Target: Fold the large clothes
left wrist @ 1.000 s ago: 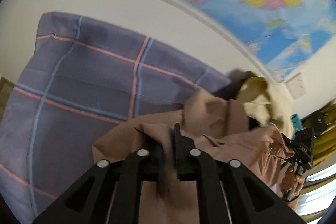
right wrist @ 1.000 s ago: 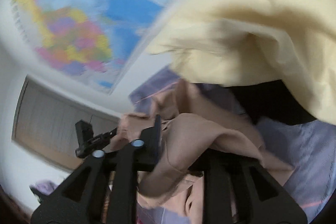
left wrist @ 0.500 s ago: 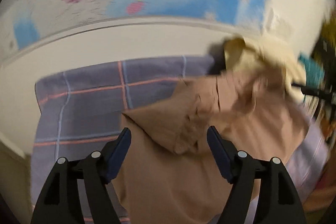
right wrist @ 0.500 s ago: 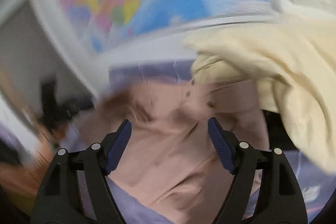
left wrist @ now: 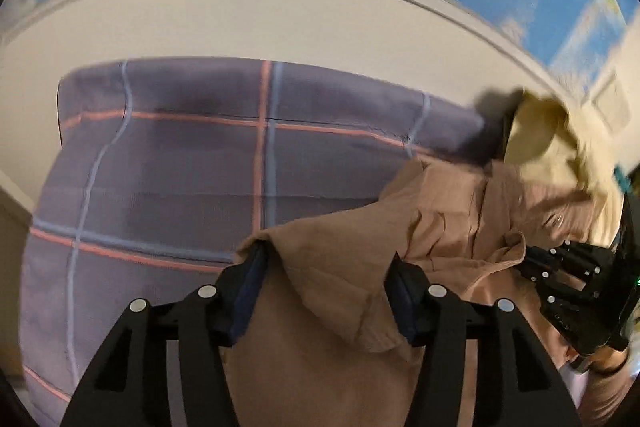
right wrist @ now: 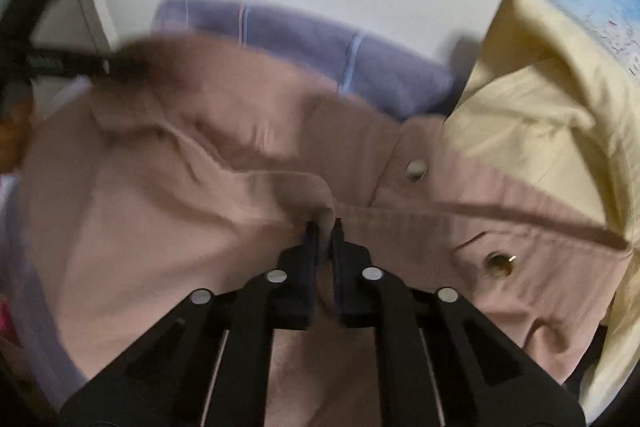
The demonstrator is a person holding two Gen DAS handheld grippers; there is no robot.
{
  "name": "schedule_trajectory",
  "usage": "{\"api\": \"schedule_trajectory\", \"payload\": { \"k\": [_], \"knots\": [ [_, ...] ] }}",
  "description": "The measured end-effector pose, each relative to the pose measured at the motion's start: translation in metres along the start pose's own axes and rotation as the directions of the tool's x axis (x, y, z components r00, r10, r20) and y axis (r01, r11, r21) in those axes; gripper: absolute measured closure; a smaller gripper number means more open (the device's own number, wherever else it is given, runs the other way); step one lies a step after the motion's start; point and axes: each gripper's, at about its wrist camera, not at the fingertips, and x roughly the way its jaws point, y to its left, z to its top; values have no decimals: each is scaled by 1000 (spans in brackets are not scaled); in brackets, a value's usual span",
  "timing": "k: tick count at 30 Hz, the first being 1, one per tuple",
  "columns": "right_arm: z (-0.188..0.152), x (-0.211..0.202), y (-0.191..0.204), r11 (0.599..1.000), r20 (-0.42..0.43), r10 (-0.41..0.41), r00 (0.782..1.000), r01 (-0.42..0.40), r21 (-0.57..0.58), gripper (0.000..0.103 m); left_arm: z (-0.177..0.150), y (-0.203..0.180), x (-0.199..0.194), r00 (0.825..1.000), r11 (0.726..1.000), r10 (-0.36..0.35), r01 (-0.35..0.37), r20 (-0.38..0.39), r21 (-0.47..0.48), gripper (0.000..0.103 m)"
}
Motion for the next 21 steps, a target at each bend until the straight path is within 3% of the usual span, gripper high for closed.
{"api": "schedule_trajectory", "payload": {
  "k": [2,5,10,13,15,16,18,19,21],
  "knots": [
    [9,-13,-8,998,51,33,998,-35,49,97,-2,3,-11,999,999,-34,34,35,-1,35],
    [19,-24,-27,988,104,73,992,-86,129,97,-9,0,-25,993,997,-67,63,93,44,31],
    [33,14,-34,971,48,88,995,-97,218,97,-30,-22,-18,999,972,-19,7,49,233,24],
    [32,32,-32,975,9,54,998,-55,216,97,-45,-33,-9,995,934,86,-98,52,345,20],
    [30,38,-30,974,-25,72,997,-65,215,94,-46,-29,4,985,923,170,-164,14,347,21],
    [27,34,-29,976,-21,71,997,-65,209,87,-42,-23,13,974,922,226,-214,1,323,23],
    [24,14,-27,976,10,90,996,-90,197,54,-34,-10,19,965,932,263,-255,5,259,23],
    [19,-3,-26,977,42,94,995,-100,189,47,-28,5,19,977,964,212,-206,-23,166,23],
    [6,-34,-27,978,108,91,990,-109,176,30,-28,19,12,992,989,127,-124,-28,78,24]
  ]
}}
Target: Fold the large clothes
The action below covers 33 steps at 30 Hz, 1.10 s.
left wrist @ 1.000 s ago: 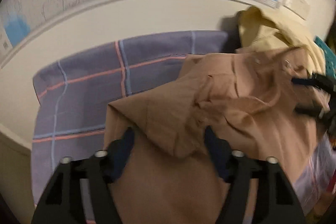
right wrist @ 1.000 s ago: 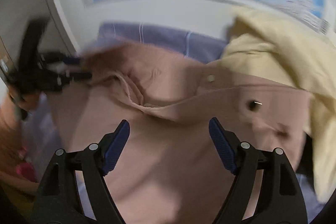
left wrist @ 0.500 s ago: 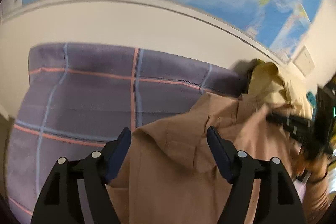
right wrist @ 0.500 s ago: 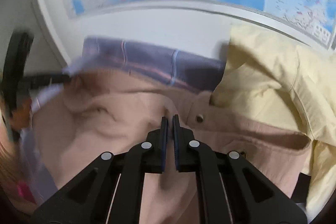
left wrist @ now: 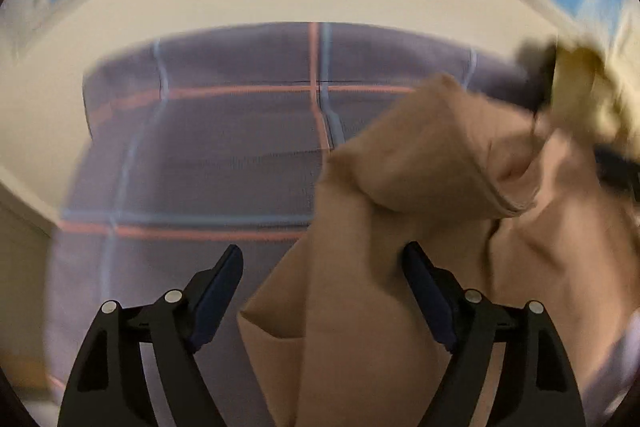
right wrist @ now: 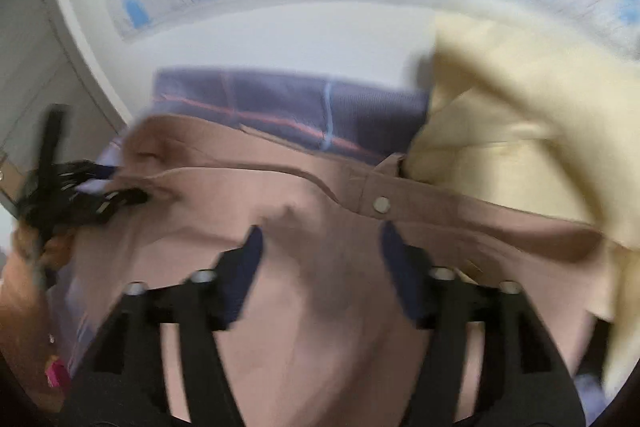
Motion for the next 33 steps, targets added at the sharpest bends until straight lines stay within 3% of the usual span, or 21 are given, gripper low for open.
{"api": "schedule_trajectory", "payload": {
  "k": [3,6,9,12,16,17,18,20,22,24,27,28,29,30,31,32,33],
  "knots": [
    [-36,-65,-15,999,92,-2,996,-1,33,15,-15,16,-24,995,997,-61,65,82,-42,23],
    [-82,-100,-41,993,102,-2,995,-10,121,9,-45,32,-47,976,983,-170,178,135,-49,13],
    [-128,-107,-65,973,59,-13,998,-1,231,6,-70,34,-56,971,980,-196,199,138,-11,12],
    [-162,-98,-79,932,43,92,995,-101,347,6,-85,28,-52,961,968,-251,252,117,11,7],
    [-176,-81,-76,923,56,125,991,-136,360,7,-96,14,-37,943,947,-321,318,87,46,7],
    [-174,-78,-73,930,66,125,990,-140,340,22,-96,8,-35,943,947,-319,316,95,49,14],
    [-170,-75,-68,931,66,149,987,-162,326,50,-99,5,-35,943,949,-315,311,105,52,22],
    [-165,-72,-67,906,82,230,970,-244,345,78,-96,-1,-38,938,945,-327,326,114,28,65],
    [-162,-89,-65,888,109,282,953,-302,346,87,-96,1,-50,928,935,-353,355,118,-1,85],
    [-164,-118,-62,865,169,331,928,-370,339,94,-102,9,-71,894,899,-429,437,131,-40,88],
    [-171,-160,-59,863,220,339,915,-395,316,97,-121,18,-88,867,866,-481,493,130,-86,87],
    [-175,-166,-60,867,219,327,920,-384,319,97,-129,21,-86,874,868,-475,484,106,-105,85],
    [-181,-167,-64,878,193,294,936,-344,332,97,-134,19,-83,892,887,-444,450,82,-106,76],
    [-190,-159,-71,875,139,267,954,-300,379,95,-139,19,-78,921,915,-386,390,55,-104,70],
    [-195,-151,-76,873,92,250,964,-265,409,93,-142,21,-71,969,962,-246,248,31,-114,53],
    [-201,-140,-80,889,13,178,984,-166,426,83,-141,22,-69,985,978,-168,170,27,-119,43],
    [-204,-134,-82,902,-38,98,994,-73,426,66,-139,22,-71,988,981,-151,155,41,-117,43]
  ]
}}
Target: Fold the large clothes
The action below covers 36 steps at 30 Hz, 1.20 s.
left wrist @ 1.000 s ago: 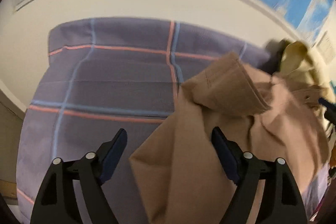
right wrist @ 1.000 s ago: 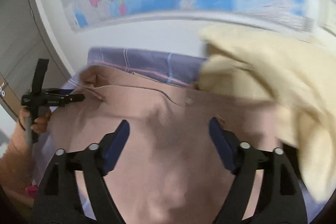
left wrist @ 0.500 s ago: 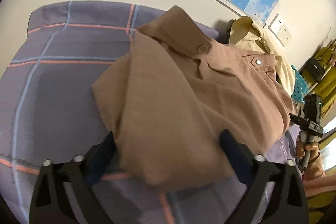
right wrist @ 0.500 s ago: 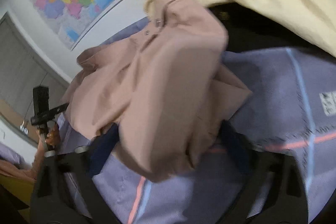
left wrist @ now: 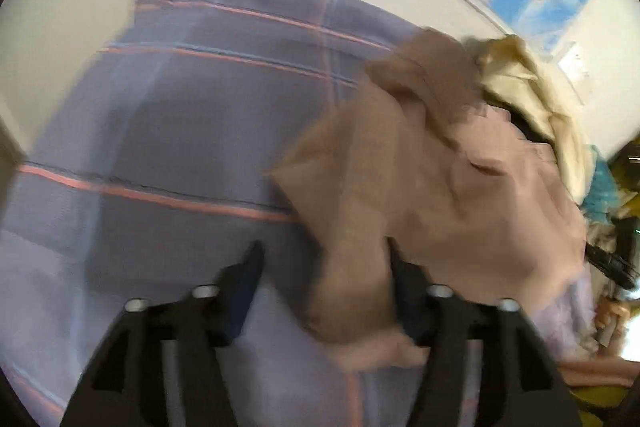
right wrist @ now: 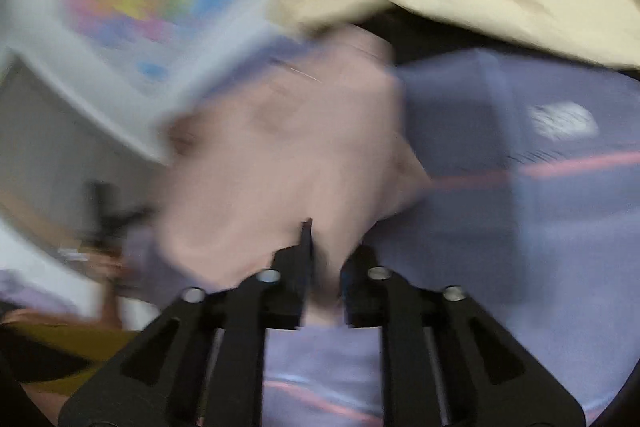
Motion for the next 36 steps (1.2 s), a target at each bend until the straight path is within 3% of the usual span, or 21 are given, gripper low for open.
{"api": "schedule_trajectory", "payload": {
  "k": [3,5,7,10,12,13,16,18,21,23,25,28,29,31,33,36],
  "knots": [
    [10,-13,3,998,91,-67,994,66,17,39,14,-15,-22,993,998,42,-47,108,43,38],
    [16,-29,15,992,174,-115,978,121,-27,34,26,-41,-34,980,988,44,-72,193,138,32],
    [22,-36,40,973,237,-158,959,192,-128,29,36,-65,-30,973,969,66,-116,223,220,29],
    [29,-9,74,950,200,-95,975,149,-275,26,51,-100,5,981,925,83,-142,176,352,27],
    [36,22,91,937,141,-78,987,121,-327,30,67,-111,33,986,919,119,-154,116,363,30],
    [39,33,95,934,122,-82,989,119,-337,33,70,-110,42,987,919,132,-157,94,361,38],
    [56,77,93,935,50,-123,991,133,-329,58,86,-106,72,983,919,180,-184,43,350,59],
    [63,91,87,934,36,-146,989,150,-325,95,100,-94,86,980,933,198,-192,10,305,70],
    [74,81,85,954,68,-78,995,95,-284,101,120,-78,89,985,962,171,-166,-4,216,85],
    [82,61,91,950,152,-54,987,98,-298,101,130,-71,87,987,972,158,-158,14,173,86],
    [85,59,91,949,166,-57,984,105,-296,101,134,-65,88,988,976,155,-157,24,151,84],
    [84,93,74,951,58,-133,989,143,-274,92,130,-63,90,987,977,160,-160,13,139,76],
    [83,96,70,954,47,-132,990,140,-265,92,127,-62,86,989,979,145,-146,19,139,65],
    [81,92,65,962,59,-112,992,123,-242,85,121,-63,71,991,982,119,-125,53,144,55],
    [77,76,67,966,104,-89,991,111,-232,56,110,-70,52,990,975,101,-118,98,187,50],
    [67,51,73,961,153,-61,986,100,-259,52,91,-84,28,983,958,91,-130,157,257,43]
  ]
}}
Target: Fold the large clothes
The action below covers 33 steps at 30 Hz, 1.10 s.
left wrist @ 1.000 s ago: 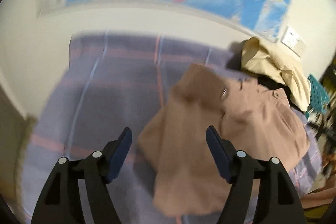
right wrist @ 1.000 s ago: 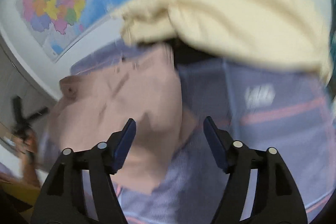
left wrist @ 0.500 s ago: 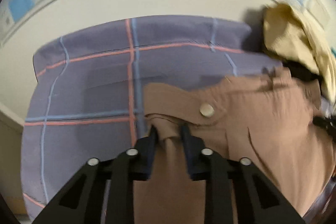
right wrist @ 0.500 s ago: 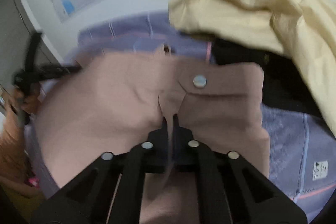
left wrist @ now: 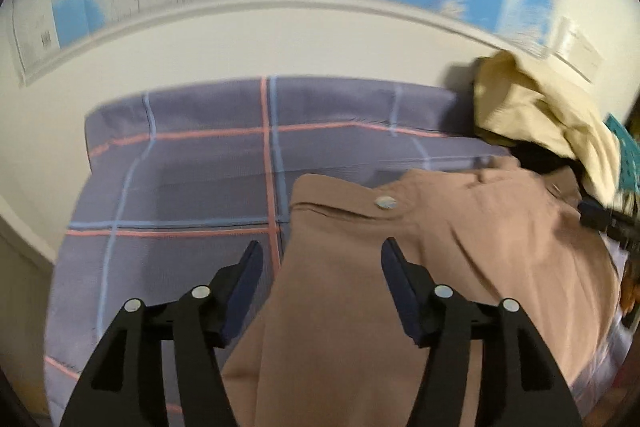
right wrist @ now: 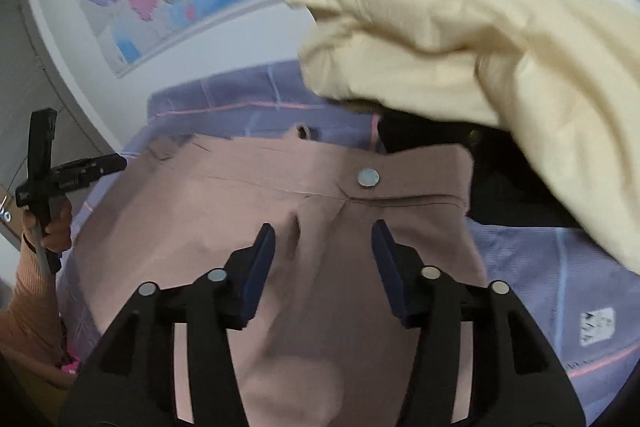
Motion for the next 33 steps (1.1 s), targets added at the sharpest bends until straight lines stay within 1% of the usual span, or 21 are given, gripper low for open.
{"api": "schedule_trajectory", "payload": {
  "k": [1,2,3,5,6,8,9,10,11,13,14,16,18,21,25,28,29,32,33],
  "knots": [
    [-3,-6,2,1000,8,11,1000,-11,-5,51,-5,-7,-6,1000,1000,-1,0,10,26,39],
    [-5,-8,4,1000,13,18,1000,-18,-11,47,-8,-11,-10,1000,999,1,-1,17,41,35],
    [-11,-13,7,1000,16,22,1000,-22,-22,44,-12,-17,-14,1000,999,1,-2,28,54,34],
    [-15,-8,11,999,-1,34,999,-34,-25,45,-23,-26,-13,1000,997,1,-3,23,77,33],
    [-20,-7,9,999,-11,30,999,-30,-24,44,-26,-27,-8,1000,997,5,-6,12,80,33],
    [-27,4,-1,1000,-40,14,999,-14,6,45,-35,-24,10,999,998,9,-6,-41,69,33],
    [-30,8,-8,1000,-50,5,999,-4,27,45,-37,-20,17,998,998,19,-16,-57,58,33],
    [-33,14,-17,999,-54,6,999,-3,53,45,-40,-16,27,996,998,43,-40,-82,46,33],
    [-34,19,-22,997,-53,15,998,-11,77,46,-42,-13,34,994,998,52,-49,-100,32,33],
    [-36,20,-29,992,-40,35,999,-29,123,46,-42,-10,34,994,999,51,-50,-93,17,33],
    [-35,17,-28,992,-36,31,999,-26,122,46,-42,-10,31,994,998,62,-60,-85,18,33],
    [-34,11,-24,993,-26,26,999,-23,116,44,-42,-10,25,995,997,74,-73,-73,23,33],
    [-35,-1,-22,992,-8,41,999,-40,117,41,-44,-11,20,994,996,84,-83,-68,21,33],
    [-39,-16,-15,993,15,50,999,-51,104,40,-49,-16,11,993,995,102,-101,-53,20,33],
    [-46,-32,-1,994,30,91,995,-93,61,39,-56,-22,-4,995,995,97,-97,-31,17,33],
    [-52,-32,13,991,13,129,992,-129,19,37,-65,-27,-11,998,998,65,-65,-23,24,31],
    [-54,-29,16,992,1,128,992,-128,9,37,-67,-27,-11,998,998,64,-64,-26,26,31],
    [-62,-8,14,997,-59,81,995,-80,18,38,-76,-21,-3,997,998,58,-58,-52,-4,29],
    [-64,-2,12,998,-66,66,996,-64,24,39,-77,-18,-2,997,998,53,-53,-53,-13,28]
  ]
}}
